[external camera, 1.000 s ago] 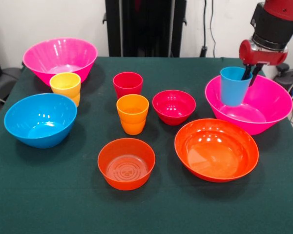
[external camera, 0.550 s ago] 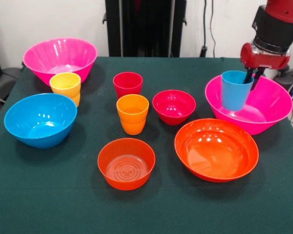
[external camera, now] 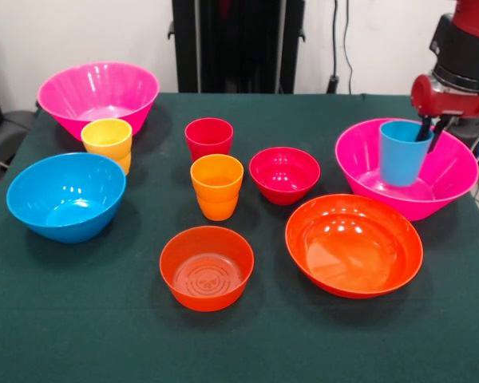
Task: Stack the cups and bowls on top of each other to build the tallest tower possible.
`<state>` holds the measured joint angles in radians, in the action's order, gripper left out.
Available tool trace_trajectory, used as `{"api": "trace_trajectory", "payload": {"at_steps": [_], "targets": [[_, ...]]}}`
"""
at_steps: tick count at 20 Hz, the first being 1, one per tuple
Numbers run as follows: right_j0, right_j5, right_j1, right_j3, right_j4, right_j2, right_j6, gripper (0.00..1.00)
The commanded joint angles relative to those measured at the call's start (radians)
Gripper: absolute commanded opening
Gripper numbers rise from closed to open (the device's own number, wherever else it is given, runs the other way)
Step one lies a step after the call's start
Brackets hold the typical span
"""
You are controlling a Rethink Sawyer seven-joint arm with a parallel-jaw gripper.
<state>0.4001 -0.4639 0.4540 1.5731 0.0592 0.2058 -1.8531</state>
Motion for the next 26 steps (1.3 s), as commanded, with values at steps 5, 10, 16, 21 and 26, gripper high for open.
{"api": "trace_trajectory", "payload": {"at_steps": [5, 10, 16, 21, 26], "targets": [[0.026, -0.039, -0.054, -0.061, 0.034, -0.030, -0.191, 0.00], [0.020, -0.014, -0.066, -0.049, 0.020, -0.021, -0.169, 0.00], [0.011, 0.011, -0.072, -0.038, 0.025, -0.029, -0.164, 0.00], [0.024, -0.001, -0.075, -0.046, 0.038, -0.033, -0.178, 0.00], [0.030, 0.013, -0.089, -0.048, 0.034, -0.029, -0.181, 0.00]]}}
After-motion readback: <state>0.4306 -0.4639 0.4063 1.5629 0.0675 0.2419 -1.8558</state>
